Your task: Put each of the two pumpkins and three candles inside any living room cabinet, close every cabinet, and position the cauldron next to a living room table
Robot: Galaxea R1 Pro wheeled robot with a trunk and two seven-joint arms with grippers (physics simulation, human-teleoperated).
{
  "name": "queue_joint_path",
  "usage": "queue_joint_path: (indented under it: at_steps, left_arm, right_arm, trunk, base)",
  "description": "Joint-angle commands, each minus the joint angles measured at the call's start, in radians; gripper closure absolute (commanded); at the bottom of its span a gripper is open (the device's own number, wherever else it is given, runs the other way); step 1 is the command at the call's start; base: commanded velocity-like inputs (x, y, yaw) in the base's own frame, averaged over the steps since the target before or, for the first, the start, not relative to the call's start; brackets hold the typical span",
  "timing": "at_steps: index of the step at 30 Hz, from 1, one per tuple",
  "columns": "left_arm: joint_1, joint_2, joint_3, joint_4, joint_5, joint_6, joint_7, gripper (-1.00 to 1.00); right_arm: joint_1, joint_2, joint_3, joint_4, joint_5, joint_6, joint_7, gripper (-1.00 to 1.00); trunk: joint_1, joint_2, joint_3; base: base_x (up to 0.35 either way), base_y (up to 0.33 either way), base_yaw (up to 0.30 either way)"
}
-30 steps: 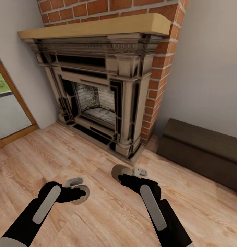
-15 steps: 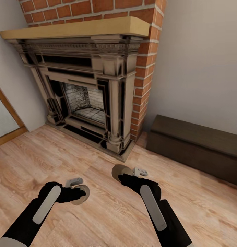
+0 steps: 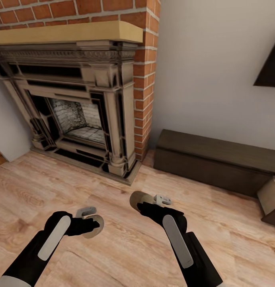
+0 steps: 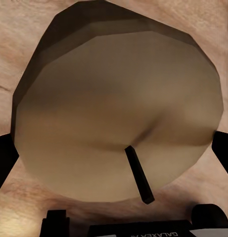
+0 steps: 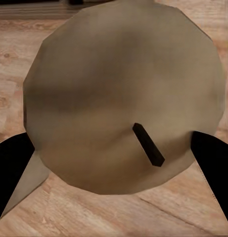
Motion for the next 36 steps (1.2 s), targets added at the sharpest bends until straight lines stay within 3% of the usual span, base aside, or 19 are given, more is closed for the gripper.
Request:
queue_joint_path:
  at_steps: [1, 23, 36]
  left_arm:
    - [0.0, 0.0, 0.0, 0.0, 0.001, 0.0, 0.0, 1.0]
    - [0.0, 0.001, 0.001, 0.0, -0.001, -0.002, 0.0, 1.0]
    - [0.0, 0.001, 0.001, 0.0, -0.001, -0.002, 0.0, 1.0]
  right_arm:
    - [0.0, 0.0, 0.0, 0.0, -0.002, -0.001, 0.001, 1.0]
    - [0.0, -0.001, -0.001, 0.0, -0.001, -0.002, 0.002, 1.0]
    - [0.0, -0.002, -0.029, 0.0, -0.001, -0.002, 0.001, 1.0]
  trunk:
    - [0.0, 0.0, 0.0]
    - [0.0, 0.0, 0.0]
    - [0.0, 0.0, 0.0]
  base:
    - [-0.013, 0.0, -0.286]
    - [-0.001, 0.0, -0.286]
    - [0.0, 0.0, -0.286]
